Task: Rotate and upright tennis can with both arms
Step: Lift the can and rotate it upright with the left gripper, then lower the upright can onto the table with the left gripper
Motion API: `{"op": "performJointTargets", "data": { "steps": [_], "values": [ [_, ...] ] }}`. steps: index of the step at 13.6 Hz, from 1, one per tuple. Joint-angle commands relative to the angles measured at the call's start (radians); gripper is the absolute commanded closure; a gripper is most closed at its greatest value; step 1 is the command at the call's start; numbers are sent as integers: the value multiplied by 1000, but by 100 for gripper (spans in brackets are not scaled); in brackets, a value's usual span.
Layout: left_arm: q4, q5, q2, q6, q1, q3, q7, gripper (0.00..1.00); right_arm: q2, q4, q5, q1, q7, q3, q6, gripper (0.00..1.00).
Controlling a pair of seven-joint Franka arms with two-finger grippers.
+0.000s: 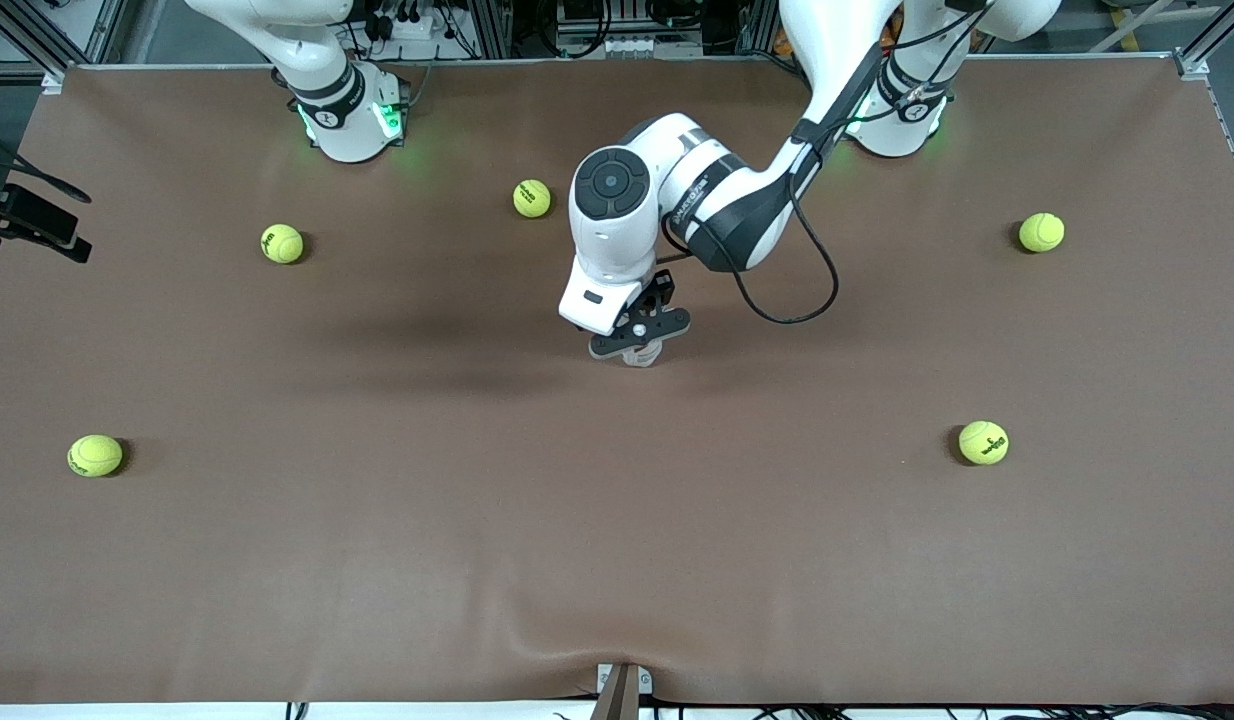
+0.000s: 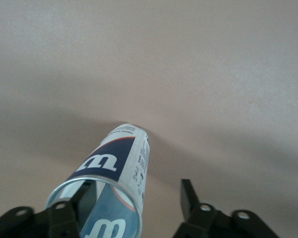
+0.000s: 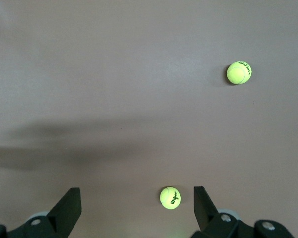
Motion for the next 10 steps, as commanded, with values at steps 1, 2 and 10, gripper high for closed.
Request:
{"op": "performJointTargets", "data": {
  "steps": [1,2,10],
  "values": [
    [4,15,-39,-1,-1,2,-26,0,6,19,1,-13,4,8,-16,0],
    [4,14,-52,-2,2,2,-24,0,6,19,1,-13,4,8,-16,0],
    [4,0,-241,-90,167,10,47,0,5,19,1,-13,4,8,-16,0]
  ]
}}
